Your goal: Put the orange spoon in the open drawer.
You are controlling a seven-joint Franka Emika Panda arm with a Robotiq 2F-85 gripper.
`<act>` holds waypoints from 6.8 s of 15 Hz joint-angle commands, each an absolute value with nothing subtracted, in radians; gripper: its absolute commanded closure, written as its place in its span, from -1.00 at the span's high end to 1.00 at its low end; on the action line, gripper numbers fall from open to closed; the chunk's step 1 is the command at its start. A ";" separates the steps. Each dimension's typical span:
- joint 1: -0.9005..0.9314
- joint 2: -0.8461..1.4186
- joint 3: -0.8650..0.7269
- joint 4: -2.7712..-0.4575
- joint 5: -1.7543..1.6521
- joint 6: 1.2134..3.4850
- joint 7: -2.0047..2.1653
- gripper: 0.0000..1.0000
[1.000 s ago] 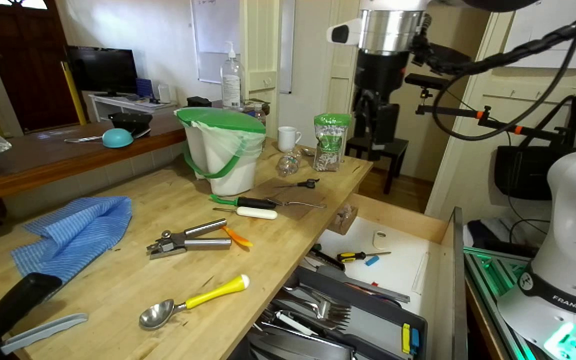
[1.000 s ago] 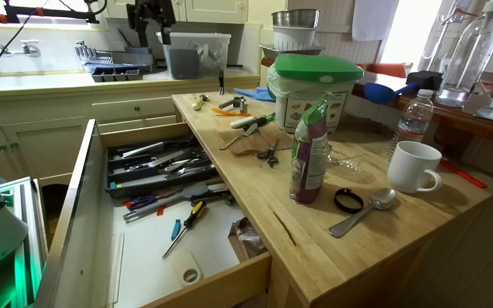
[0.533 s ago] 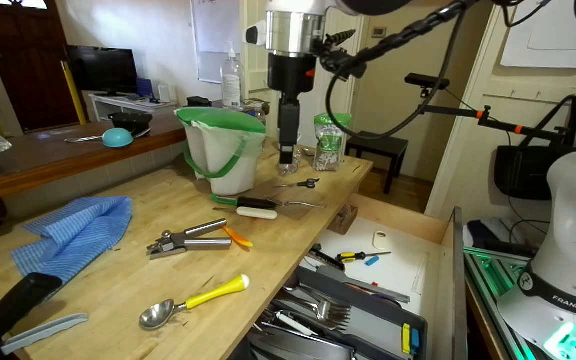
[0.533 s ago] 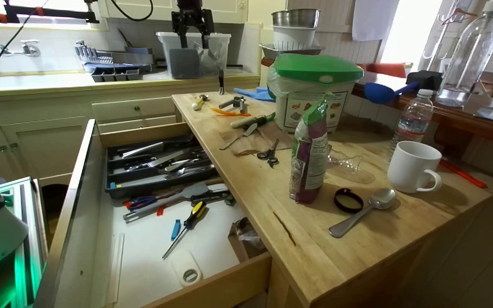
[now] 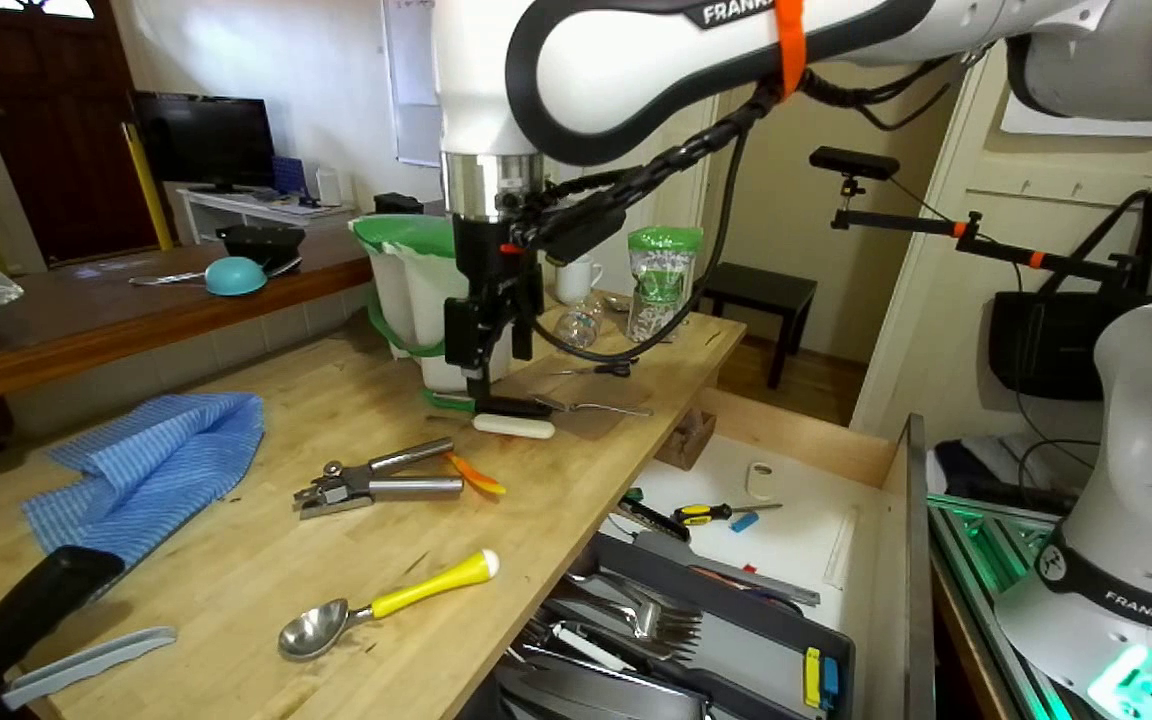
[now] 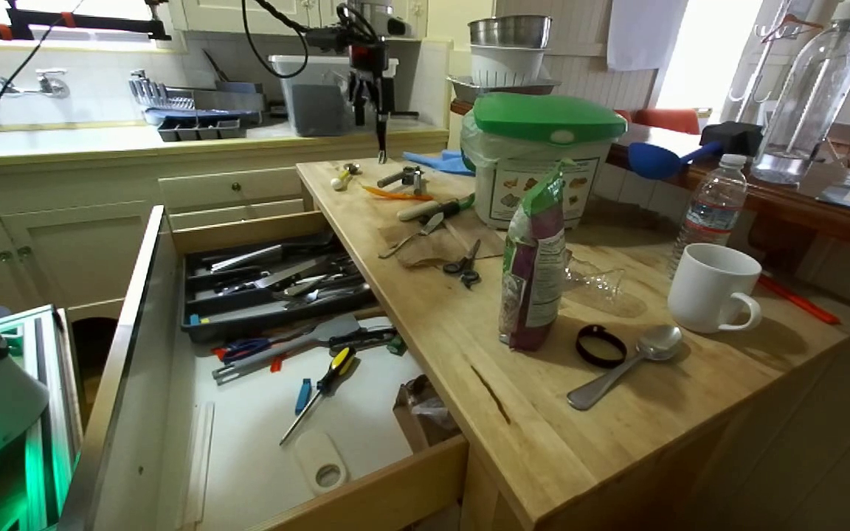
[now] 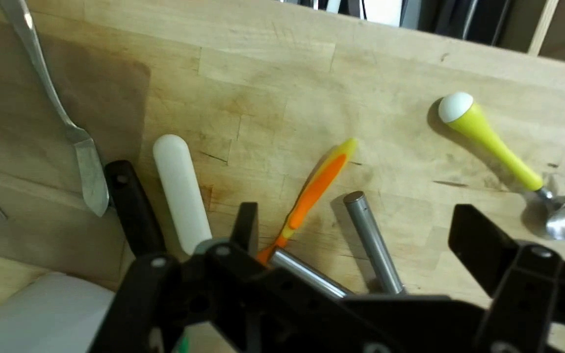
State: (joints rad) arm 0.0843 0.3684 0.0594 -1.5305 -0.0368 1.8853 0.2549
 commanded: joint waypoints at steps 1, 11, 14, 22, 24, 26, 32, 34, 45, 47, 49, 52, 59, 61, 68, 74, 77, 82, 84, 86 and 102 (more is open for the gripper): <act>0.094 0.386 0.043 -1.529 -0.027 1.910 0.273 1.00; 0.075 0.449 0.020 -1.574 0.034 2.019 0.352 1.00; 0.078 0.485 0.003 -1.602 0.050 2.097 0.401 1.00; 0.086 0.515 -0.012 -1.651 0.061 2.308 0.450 0.49; 0.089 0.522 -0.014 -1.654 0.055 2.328 0.450 0.16; 0.089 0.527 -0.010 -1.654 0.060 2.327 0.449 0.10; 0.109 0.551 -0.020 -1.645 0.037 2.346 0.458 0.10; 0.114 0.563 -0.027 -1.642 0.031 2.357 0.464 0.13; 0.120 0.479 -0.008 -1.687 0.081 2.252 0.457 -0.92; 0.093 0.397 0.035 -1.732 0.156 2.116 0.414 -0.92; 0.080 0.327 0.038 -1.763 0.205 1.972 0.425 -0.92; 0.038 0.212 0.030 -1.824 0.291 1.762 0.361 -0.92; -0.013 -0.012 -0.035 -2.114 0.220 1.747 0.314 -0.92; -0.023 -0.069 -0.044 -2.199 0.193 1.753 0.329 -0.92; -0.070 -0.190 -0.051 -2.429 0.129 1.863 0.378 -0.92; -0.093 -0.151 -0.056 -2.619 0.115 2.304 0.352 -0.92; -0.089 -0.111 -0.064 -2.683 0.155 2.520 0.300 -0.92; -0.079 0.001 -0.076 -2.717 0.230 2.721 0.223 -0.92; -0.086 -0.024 -0.069 -2.718 0.183 2.692 0.265 -0.67; -0.085 -0.005 -0.072 -2.717 0.203 2.699 0.248 -0.67; 0.046 0.340 -0.246 -2.666 -0.441 3.258 0.600 -0.92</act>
State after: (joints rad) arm 0.0736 0.2825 -0.3069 -2.6740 -0.4464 3.1902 0.6087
